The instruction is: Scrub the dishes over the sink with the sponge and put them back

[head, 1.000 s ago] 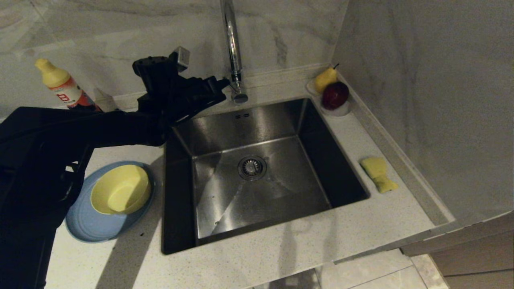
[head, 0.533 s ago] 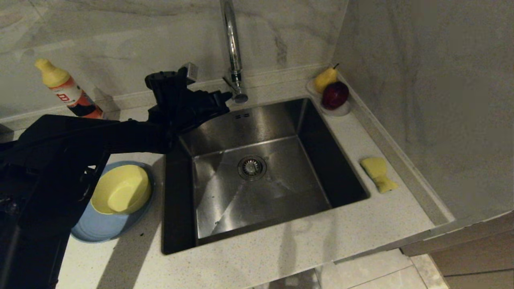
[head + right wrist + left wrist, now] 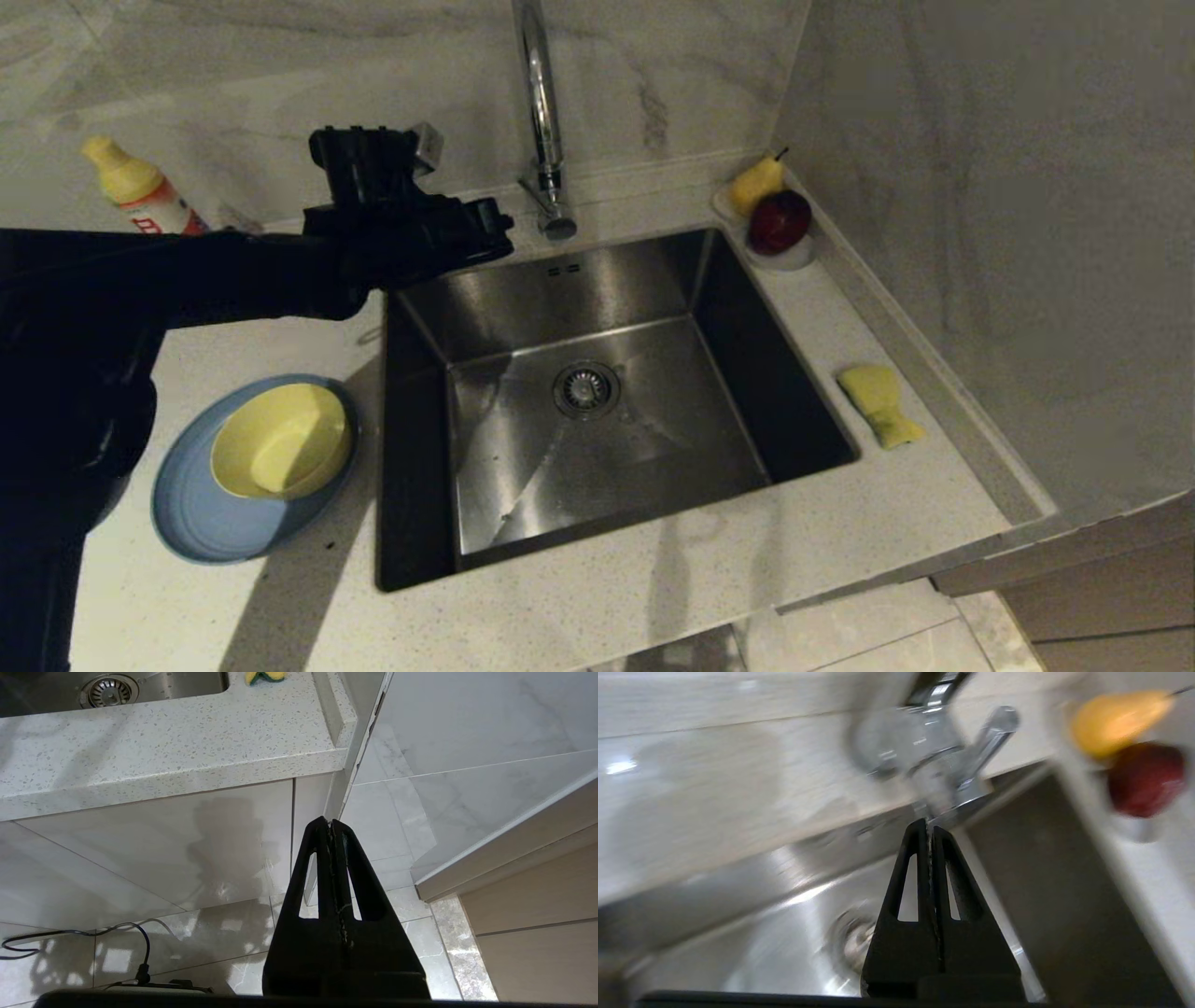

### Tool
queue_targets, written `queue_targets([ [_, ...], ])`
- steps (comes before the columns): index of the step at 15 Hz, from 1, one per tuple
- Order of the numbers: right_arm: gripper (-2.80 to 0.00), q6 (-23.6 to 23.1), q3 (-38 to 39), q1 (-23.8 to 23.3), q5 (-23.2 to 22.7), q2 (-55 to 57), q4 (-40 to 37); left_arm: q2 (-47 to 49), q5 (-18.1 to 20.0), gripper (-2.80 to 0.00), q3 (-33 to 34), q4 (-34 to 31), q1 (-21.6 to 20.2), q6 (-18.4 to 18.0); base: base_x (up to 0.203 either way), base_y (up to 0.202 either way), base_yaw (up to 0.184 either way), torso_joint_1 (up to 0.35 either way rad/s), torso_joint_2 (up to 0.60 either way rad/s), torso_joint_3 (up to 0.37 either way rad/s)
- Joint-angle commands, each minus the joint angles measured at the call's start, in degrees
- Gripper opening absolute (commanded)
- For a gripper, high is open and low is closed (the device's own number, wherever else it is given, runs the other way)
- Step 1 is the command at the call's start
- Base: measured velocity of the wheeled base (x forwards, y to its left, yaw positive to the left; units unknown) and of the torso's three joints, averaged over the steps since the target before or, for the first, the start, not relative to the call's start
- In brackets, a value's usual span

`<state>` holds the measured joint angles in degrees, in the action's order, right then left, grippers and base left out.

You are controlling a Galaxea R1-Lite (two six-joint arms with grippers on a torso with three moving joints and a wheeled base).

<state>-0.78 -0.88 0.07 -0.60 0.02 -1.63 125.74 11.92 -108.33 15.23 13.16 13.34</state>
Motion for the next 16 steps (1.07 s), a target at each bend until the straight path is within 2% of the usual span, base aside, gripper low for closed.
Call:
queue_targets([
  [1, -2.80, 0.0, 0.0, 0.0, 0.0, -0.1, 0.0, -3.6, -1.9, -2.80, 0.0, -2.3, 0.5, -0.7, 0.000, 0.000, 0.000, 0.000, 0.00, 0.000],
  [2, -2.80, 0.0, 0.0, 0.0, 0.0, -0.1, 0.0, -4.0, -3.0, -2.80, 0.0, -2.4, 0.6, -0.8, 0.000, 0.000, 0.000, 0.000, 0.00, 0.000],
  [3, -2.80, 0.0, 0.0, 0.0, 0.0, -0.1, 0.0, -4.1, -2.9, 0.00, 0.0, -2.1, 0.6, -0.8, 0.000, 0.000, 0.000, 0.000, 0.00, 0.000],
  [8, -2.80, 0.0, 0.0, 0.0, 0.0, -0.1, 0.0, -0.9, -3.1, 0.00, 0.0, 6.2, 1.2, -0.6, 0.000, 0.000, 0.000, 0.000, 0.00, 0.000],
  [11, -2.80, 0.0, 0.0, 0.0, 0.0, -0.1, 0.0, 2.3, -3.3, 0.00, 0.0, 14.1, 1.6, -1.0, 0.000, 0.000, 0.000, 0.000, 0.00, 0.000],
  [16, -2.80, 0.0, 0.0, 0.0, 0.0, -0.1, 0.0, 5.3, -5.2, 0.00, 0.0, 16.0, 2.3, -1.5, 0.000, 0.000, 0.000, 0.000, 0.00, 0.000],
])
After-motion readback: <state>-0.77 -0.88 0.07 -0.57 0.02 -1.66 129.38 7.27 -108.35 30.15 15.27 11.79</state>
